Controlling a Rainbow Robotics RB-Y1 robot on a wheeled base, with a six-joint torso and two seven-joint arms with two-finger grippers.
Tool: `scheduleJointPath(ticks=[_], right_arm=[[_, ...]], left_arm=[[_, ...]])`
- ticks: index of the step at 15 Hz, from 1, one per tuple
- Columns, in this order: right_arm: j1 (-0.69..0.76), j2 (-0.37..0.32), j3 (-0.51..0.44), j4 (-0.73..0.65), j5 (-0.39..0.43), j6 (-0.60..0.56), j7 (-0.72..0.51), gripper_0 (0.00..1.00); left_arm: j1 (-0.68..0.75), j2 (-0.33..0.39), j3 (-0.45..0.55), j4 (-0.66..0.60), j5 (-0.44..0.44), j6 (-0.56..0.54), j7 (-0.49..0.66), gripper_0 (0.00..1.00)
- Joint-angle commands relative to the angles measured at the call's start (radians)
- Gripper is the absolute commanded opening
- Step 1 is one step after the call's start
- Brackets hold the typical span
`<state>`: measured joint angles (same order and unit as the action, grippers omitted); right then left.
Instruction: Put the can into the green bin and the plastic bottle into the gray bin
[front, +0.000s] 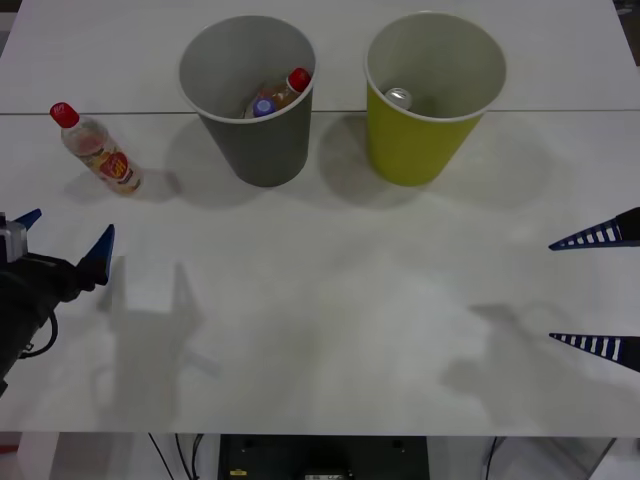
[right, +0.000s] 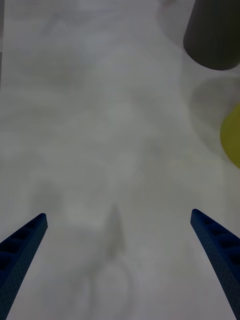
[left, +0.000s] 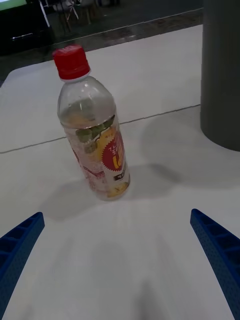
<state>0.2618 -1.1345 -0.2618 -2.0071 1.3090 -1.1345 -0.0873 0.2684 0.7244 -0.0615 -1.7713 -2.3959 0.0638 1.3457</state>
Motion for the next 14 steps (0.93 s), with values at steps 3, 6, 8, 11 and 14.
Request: scheduleJointPath(ticks=[3, 6, 8, 11, 14], right_arm=[[0.0, 0.0, 0.0, 0.0, 0.0, 0.0, 0.0, 1.0], [0.0, 0.0, 0.0, 0.0, 0.0, 0.0, 0.0, 1.0], [0.0, 0.0, 0.0, 0.0, 0.0, 0.0, 0.0, 1.0], [0.0, 0.0, 0.0, 0.0, 0.0, 0.0, 0.0, 1.0], [0.0, 0.0, 0.0, 0.0, 0.0, 0.0, 0.0, 1.0]], left_arm=[[-0.103, -0.079, 0.0, 0.125, 0.003, 0.024, -0.002, 1.0], [-0.169, -0.097, 0.0, 0.208, 0.012, 0.041, -0.004, 1.0], [-0.212, -0.106, 0.0, 0.26, 0.023, 0.048, -0.004, 1.0], [-0.264, -0.108, 0.0, 0.319, 0.037, 0.05, -0.004, 1.0], [-0.299, -0.108, -0.009, 0.355, 0.049, 0.05, -0.005, 1.0]])
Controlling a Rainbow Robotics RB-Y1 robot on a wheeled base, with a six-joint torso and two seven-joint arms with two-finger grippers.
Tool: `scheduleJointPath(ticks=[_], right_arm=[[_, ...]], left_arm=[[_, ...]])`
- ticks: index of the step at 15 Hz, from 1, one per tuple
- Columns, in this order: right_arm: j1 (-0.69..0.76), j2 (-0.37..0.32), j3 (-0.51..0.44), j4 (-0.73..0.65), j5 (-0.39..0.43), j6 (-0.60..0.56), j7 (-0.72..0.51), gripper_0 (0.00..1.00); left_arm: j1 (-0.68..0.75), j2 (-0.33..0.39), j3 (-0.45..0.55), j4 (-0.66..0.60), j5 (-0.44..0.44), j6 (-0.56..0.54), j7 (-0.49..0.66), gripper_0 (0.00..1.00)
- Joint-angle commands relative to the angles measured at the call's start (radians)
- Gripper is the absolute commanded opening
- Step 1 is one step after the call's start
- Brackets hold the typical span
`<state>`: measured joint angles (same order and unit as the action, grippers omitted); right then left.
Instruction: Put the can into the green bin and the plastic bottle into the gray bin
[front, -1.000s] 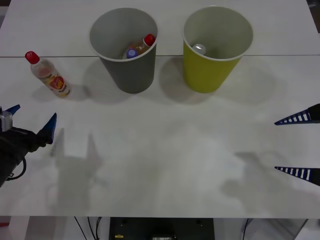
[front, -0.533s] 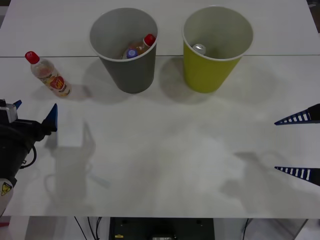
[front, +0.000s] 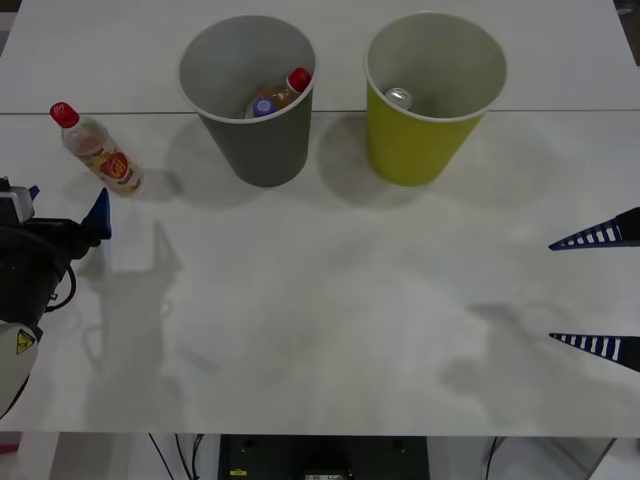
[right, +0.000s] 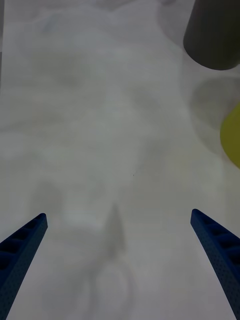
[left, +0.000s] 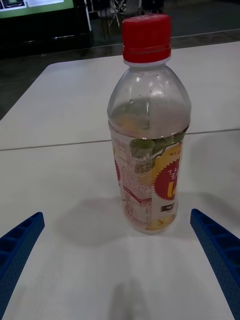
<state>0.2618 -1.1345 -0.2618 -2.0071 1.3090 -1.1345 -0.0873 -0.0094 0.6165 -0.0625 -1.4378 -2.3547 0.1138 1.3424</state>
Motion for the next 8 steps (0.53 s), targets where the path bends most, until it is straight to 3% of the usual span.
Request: scheduleJointPath(ticks=[1, 8], right_arm=[[0.0, 0.0, 0.0, 0.0, 0.0, 0.0, 0.0, 1.0], [0.0, 0.0, 0.0, 0.0, 0.0, 0.0, 0.0, 1.0]], left_arm=[[-0.038, 0.0, -0.016, 0.039, 0.011, 0.0, 0.0, 1.0], [-0.184, 0.0, -0.08, 0.174, 0.029, 0.001, -0.002, 1.0]])
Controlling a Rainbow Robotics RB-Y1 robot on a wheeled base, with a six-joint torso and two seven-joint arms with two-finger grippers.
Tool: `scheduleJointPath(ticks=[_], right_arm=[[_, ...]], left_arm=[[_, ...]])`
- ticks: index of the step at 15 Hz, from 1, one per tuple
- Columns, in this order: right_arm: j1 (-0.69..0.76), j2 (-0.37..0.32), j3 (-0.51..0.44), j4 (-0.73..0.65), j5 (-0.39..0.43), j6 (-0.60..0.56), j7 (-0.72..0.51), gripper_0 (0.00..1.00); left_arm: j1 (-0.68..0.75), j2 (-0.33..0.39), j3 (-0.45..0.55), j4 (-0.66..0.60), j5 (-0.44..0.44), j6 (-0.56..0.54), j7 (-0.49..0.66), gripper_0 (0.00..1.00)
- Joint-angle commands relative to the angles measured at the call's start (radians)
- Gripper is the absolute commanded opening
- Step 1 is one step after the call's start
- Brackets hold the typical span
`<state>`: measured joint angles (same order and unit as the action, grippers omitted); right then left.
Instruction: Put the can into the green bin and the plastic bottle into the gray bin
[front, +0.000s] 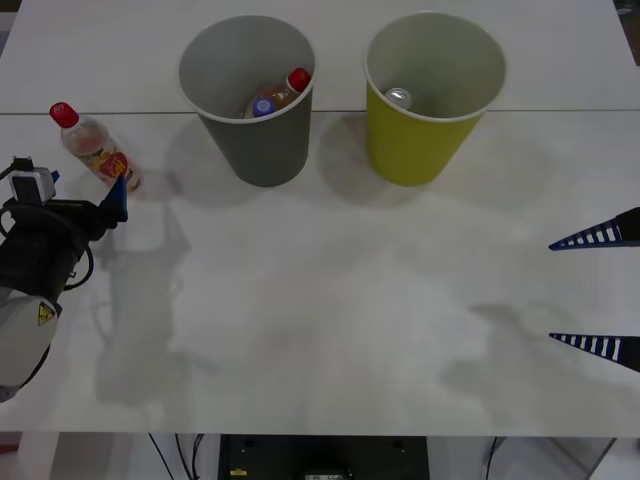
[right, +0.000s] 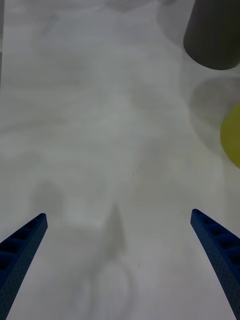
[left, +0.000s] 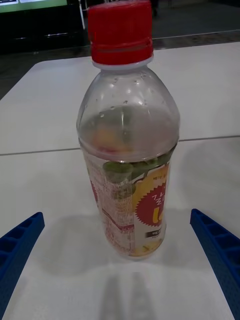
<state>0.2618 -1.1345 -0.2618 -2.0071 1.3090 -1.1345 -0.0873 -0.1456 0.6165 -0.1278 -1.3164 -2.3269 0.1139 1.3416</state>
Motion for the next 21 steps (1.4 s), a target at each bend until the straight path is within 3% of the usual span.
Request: scheduleJointPath(ticks=[1, 8, 13, 14, 15, 17, 21], right_arm=[[0.0, 0.0, 0.0, 0.0, 0.0, 0.0, 0.0, 1.0], [0.0, 0.0, 0.0, 0.0, 0.0, 0.0, 0.0, 1.0], [0.0, 0.0, 0.0, 0.0, 0.0, 0.0, 0.0, 1.0], [0.0, 0.0, 0.0, 0.0, 0.0, 0.0, 0.0, 1.0], [0.0, 0.0, 0.0, 0.0, 0.0, 0.0, 0.0, 1.0], [0.0, 0.0, 0.0, 0.0, 0.0, 0.0, 0.0, 1.0], [0.0, 0.0, 0.0, 0.0, 0.0, 0.0, 0.0, 1.0]], left_arm=[[-0.078, 0.0, -0.024, 0.092, 0.005, 0.007, 0.001, 1.0], [-0.227, 0.0, -0.078, 0.247, 0.017, 0.02, 0.001, 1.0], [-0.236, 0.0, -0.081, 0.255, 0.023, 0.02, -0.001, 1.0], [-0.236, 0.0, -0.081, 0.255, 0.023, 0.02, -0.001, 0.95], [-0.236, 0.0, -0.081, 0.255, 0.023, 0.02, -0.001, 0.08], [-0.236, 0.0, -0.081, 0.255, 0.023, 0.02, -0.002, 0.0], [-0.236, 0.0, -0.082, 0.255, 0.023, 0.02, -0.005, 0.0]])
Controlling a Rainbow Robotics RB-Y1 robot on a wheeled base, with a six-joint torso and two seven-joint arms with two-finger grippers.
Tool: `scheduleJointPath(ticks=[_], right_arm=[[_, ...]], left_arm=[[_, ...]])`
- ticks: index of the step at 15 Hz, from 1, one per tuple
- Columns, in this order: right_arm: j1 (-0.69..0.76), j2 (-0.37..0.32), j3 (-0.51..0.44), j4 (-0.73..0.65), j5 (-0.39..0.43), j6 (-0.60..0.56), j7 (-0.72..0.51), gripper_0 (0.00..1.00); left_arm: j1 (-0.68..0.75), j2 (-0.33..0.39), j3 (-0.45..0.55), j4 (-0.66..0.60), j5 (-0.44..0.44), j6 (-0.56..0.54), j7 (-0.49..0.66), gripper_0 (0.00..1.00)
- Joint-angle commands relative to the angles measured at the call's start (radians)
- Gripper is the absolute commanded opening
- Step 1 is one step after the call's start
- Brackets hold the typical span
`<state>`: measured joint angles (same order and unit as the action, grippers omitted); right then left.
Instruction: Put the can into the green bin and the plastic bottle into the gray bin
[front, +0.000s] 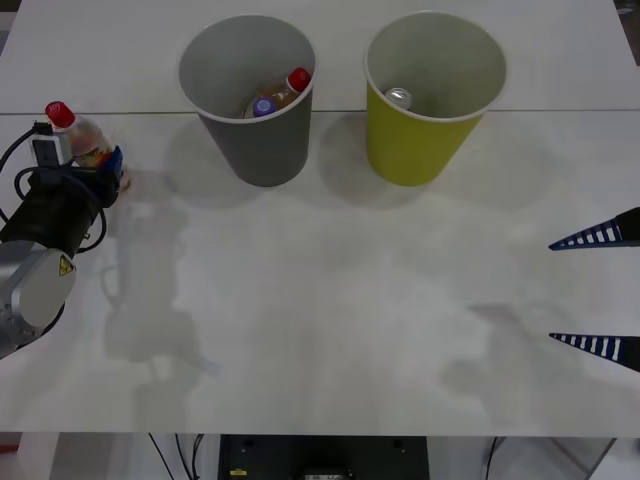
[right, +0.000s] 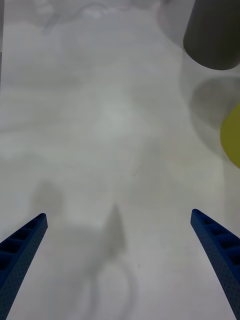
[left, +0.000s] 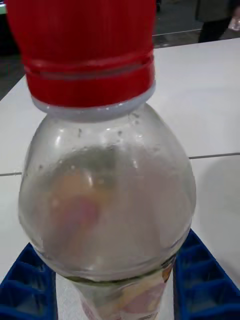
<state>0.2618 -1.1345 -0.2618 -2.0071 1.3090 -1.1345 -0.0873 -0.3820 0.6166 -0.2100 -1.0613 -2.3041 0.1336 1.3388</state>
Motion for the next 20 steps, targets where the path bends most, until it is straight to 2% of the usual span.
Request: scheduleJointPath(ticks=[1, 3, 6, 9, 11, 13, 17, 19, 20], right_arm=[[0.0, 0.0, 0.0, 0.0, 0.0, 0.0, 0.0, 1.0], [0.0, 0.0, 0.0, 0.0, 0.0, 0.0, 0.0, 1.0], [0.0, 0.0, 0.0, 0.0, 0.0, 0.0, 0.0, 1.0], [0.0, 0.0, 0.0, 0.0, 0.0, 0.0, 0.0, 1.0], [0.0, 0.0, 0.0, 0.0, 0.0, 0.0, 0.0, 1.0], [0.0, 0.0, 0.0, 0.0, 0.0, 0.0, 0.0, 1.0], [0.0, 0.0, 0.0, 0.0, 0.0, 0.0, 0.0, 1.0], [0.0, 0.0, 0.0, 0.0, 0.0, 0.0, 0.0, 1.0], [0.0, 0.0, 0.0, 0.0, 0.0, 0.0, 0.0, 1.0]], left_arm=[[0.0, 0.0, 0.001, -0.002, 0.002, 0.0, -0.003, 0.0], [0.0, 0.0, 0.001, -0.003, 0.022, 0.0, -0.032, 0.0], [0.002, 0.0, 0.001, -0.012, 0.158, 0.0, -0.168, 0.0], [0.003, 0.0, 0.001, -0.019, 0.173, -0.002, -0.204, 0.0], [0.009, 0.012, 0.004, -0.049, 0.175, -0.054, -0.208, 0.0], [0.029, 0.043, 0.04, -0.12, 0.176, -0.173, -0.211, 0.0], [0.157, 0.097, 0.233, -0.433, 0.192, -0.615, -0.204, 0.0], [0.198, 0.144, 0.268, -0.539, 0.207, -0.77, -0.188, 0.0], [0.209, 0.186, 0.271, -0.577, 0.247, -0.842, -0.179, 0.0]])
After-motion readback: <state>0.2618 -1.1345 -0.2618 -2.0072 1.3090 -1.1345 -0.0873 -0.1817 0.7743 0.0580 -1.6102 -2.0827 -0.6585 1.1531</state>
